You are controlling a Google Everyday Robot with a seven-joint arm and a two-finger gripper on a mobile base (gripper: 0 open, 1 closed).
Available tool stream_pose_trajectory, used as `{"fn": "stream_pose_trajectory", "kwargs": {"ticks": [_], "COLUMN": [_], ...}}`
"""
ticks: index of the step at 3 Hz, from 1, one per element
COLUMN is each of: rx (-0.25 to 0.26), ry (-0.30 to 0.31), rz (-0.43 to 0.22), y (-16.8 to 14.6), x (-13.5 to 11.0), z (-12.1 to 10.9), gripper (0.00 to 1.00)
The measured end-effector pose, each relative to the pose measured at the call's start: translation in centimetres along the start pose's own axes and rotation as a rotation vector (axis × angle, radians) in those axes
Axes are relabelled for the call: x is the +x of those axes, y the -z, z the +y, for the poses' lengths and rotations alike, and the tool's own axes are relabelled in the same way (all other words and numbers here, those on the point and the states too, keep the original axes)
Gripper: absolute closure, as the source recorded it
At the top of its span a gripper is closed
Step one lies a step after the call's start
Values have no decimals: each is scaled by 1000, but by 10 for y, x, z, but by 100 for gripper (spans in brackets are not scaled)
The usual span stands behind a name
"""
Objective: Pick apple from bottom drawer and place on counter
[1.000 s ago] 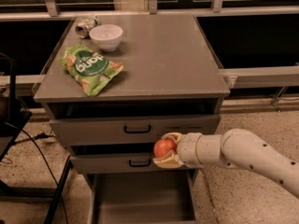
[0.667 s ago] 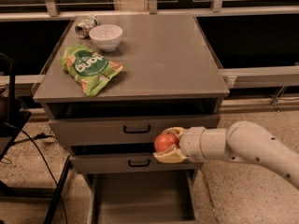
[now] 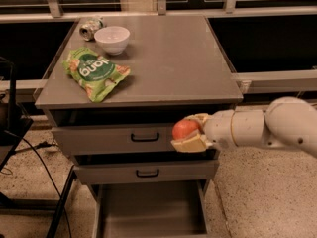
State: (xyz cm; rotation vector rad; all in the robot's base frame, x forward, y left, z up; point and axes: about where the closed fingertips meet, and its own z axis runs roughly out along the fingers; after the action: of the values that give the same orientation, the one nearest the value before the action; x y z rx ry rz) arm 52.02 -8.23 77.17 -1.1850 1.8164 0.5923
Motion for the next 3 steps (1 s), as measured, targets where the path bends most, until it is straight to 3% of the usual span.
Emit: {"fn": "stream_pose_trajectory", "kwargs": {"ticks": [1, 3], "rx": [-8, 22], "ry": [-25, 30], "rz": [3, -8], "y": [23, 48], "x": [-30, -94], "z": [-12, -44], "gripper": [100, 100]}}
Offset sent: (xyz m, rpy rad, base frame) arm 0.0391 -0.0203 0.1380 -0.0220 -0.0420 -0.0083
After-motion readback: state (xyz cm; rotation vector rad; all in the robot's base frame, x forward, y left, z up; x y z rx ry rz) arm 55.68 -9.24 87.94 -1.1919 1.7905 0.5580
